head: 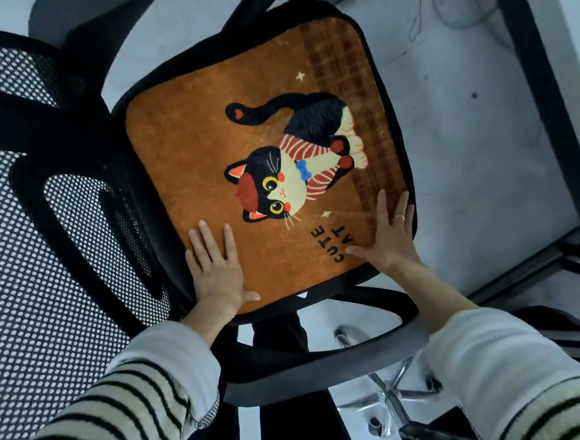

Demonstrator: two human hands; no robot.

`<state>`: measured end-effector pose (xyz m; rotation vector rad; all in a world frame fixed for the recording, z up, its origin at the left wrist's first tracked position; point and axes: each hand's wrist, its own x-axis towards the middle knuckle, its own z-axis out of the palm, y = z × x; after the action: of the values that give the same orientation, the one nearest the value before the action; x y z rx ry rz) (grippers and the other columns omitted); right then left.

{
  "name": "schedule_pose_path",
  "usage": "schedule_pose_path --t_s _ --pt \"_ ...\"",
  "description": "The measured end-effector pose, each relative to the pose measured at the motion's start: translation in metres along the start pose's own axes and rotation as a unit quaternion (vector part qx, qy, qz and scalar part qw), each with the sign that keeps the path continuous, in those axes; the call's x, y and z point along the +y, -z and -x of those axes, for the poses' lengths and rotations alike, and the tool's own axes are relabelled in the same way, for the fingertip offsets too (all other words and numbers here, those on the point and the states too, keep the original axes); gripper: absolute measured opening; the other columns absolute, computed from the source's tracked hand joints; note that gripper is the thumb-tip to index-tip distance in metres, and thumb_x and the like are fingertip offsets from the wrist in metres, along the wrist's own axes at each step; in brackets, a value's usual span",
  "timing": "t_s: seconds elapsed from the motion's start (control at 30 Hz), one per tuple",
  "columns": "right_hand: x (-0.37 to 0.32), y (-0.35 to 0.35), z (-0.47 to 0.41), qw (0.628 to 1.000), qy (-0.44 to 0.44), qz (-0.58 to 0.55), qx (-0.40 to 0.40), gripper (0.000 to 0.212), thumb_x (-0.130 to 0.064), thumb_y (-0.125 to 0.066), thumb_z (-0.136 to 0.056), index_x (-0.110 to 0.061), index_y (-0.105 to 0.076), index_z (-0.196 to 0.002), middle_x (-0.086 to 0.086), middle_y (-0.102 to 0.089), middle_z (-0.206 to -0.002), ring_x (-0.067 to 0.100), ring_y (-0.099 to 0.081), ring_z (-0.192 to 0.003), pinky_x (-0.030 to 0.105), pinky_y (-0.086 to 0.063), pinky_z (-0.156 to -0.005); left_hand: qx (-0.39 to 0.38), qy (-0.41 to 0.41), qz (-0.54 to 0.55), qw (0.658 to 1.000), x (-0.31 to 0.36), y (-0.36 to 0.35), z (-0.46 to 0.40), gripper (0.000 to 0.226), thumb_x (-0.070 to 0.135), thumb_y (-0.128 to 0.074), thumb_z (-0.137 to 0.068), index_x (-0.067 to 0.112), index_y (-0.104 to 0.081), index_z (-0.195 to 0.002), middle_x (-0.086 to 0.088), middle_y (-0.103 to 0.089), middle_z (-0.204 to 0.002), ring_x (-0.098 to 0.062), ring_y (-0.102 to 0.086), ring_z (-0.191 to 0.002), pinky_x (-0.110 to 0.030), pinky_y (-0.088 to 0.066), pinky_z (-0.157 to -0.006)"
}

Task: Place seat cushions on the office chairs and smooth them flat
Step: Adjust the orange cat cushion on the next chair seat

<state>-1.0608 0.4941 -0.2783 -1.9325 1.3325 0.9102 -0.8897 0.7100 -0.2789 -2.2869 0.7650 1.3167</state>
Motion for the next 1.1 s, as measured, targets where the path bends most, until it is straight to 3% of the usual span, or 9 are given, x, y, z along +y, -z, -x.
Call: schedule_pose_path --t_s 0.13,0.2,0.3,0.47,0.6,0.73,0.87,1.1 --pt "-0.014 0.003 0.000 0.999 -0.036 0.023 -0.006 0.123 -0.048 -0.074 -0.074 -0.023 0.021 -0.148 0.016 0.031 -0.153 0.037 0.021 -0.143 0.049 -0.006 -0.118 0.008 0.013 0.019 1.000 0.009 0.005 0.002 0.144 0.060 -0.072 -0.065 0.006 0.044 -0.129 -0.034 0.044 -0.136 -0.050 0.028 -0.134 -0.057 0.002 -0.113" --pt "-0.022 0.006 0.005 0.999 -0.046 0.004 0.013 0.112 -0.047 -0.069 -0.079 -0.020 0.013 -0.150 0.014 0.026 -0.155 0.034 0.018 -0.145 0.049 -0.011 -0.119 0.035 0.004 0.039 0.999 0.005 0.009 0.006 0.138 0.056 -0.073 -0.067 0.011 0.035 -0.139 -0.030 0.032 -0.146 -0.047 0.021 -0.139 -0.056 -0.005 -0.116" --pt "-0.044 0.026 -0.005 0.995 0.025 0.016 0.092 0.089 -0.051 -0.053 -0.089 -0.021 0.003 -0.152 0.006 0.017 -0.159 0.026 0.015 -0.146 0.050 -0.014 -0.119 0.092 -0.012 0.077 0.993 -0.007 0.034 -0.005 0.123 0.056 -0.071 -0.071 0.022 0.020 -0.147 -0.019 0.021 -0.153 -0.041 0.013 -0.143 -0.062 -0.011 -0.113" --pt "-0.098 0.087 -0.068 0.970 0.167 0.068 0.166 0.071 -0.039 -0.049 -0.095 -0.019 -0.011 -0.152 0.010 0.005 -0.160 0.028 0.006 -0.148 0.045 -0.016 -0.120 0.133 -0.026 0.121 0.983 -0.027 0.119 -0.067 0.114 0.067 -0.062 -0.071 0.030 0.012 -0.149 -0.009 0.031 -0.153 -0.035 0.022 -0.142 -0.067 -0.004 -0.109" --pt "-0.137 0.123 -0.113 0.953 0.214 0.121 0.177 0.079 -0.042 -0.054 -0.092 -0.019 -0.009 -0.152 0.015 0.007 -0.159 0.034 0.005 -0.147 0.049 -0.016 -0.118 0.136 -0.015 0.148 0.980 -0.037 0.165 -0.102 0.118 0.067 -0.066 -0.068 0.036 0.016 -0.147 -0.005 0.034 -0.152 -0.031 0.026 -0.141 -0.068 -0.001 -0.109" --pt "-0.157 0.140 -0.139 0.957 0.207 0.171 0.106 0.097 -0.053 -0.061 -0.084 -0.029 0.004 -0.151 0.011 0.016 -0.158 0.035 0.008 -0.146 0.056 -0.013 -0.117 0.126 -0.013 0.111 0.986 -0.038 0.164 -0.112 0.129 0.071 -0.068 -0.061 0.037 0.028 -0.142 -0.006 0.040 -0.148 -0.033 0.029 -0.140 -0.070 -0.002 -0.108" --pt "-0.165 0.146 -0.148 0.964 0.186 0.181 0.052 0.110 -0.057 -0.068 -0.076 -0.032 0.009 -0.150 0.010 0.020 -0.158 0.035 0.009 -0.146 0.054 -0.013 -0.117 0.129 -0.010 0.103 0.986 -0.038 0.163 -0.116 0.131 0.070 -0.070 -0.060 0.036 0.026 -0.143 -0.008 0.037 -0.150 -0.035 0.026 -0.140 -0.071 -0.005 -0.107" --pt "-0.176 0.140 -0.135 0.967 0.140 0.207 0.041 0.101 -0.051 -0.061 -0.085 -0.031 0.015 -0.149 0.008 0.026 -0.156 0.037 0.012 -0.145 0.056 -0.014 -0.116 0.085 -0.025 0.101 0.991 -0.048 0.186 -0.108 0.114 0.054 -0.072 -0.072 0.037 0.012 -0.147 -0.006 0.025 -0.155 -0.035 0.017 -0.143 -0.065 -0.012 -0.111"
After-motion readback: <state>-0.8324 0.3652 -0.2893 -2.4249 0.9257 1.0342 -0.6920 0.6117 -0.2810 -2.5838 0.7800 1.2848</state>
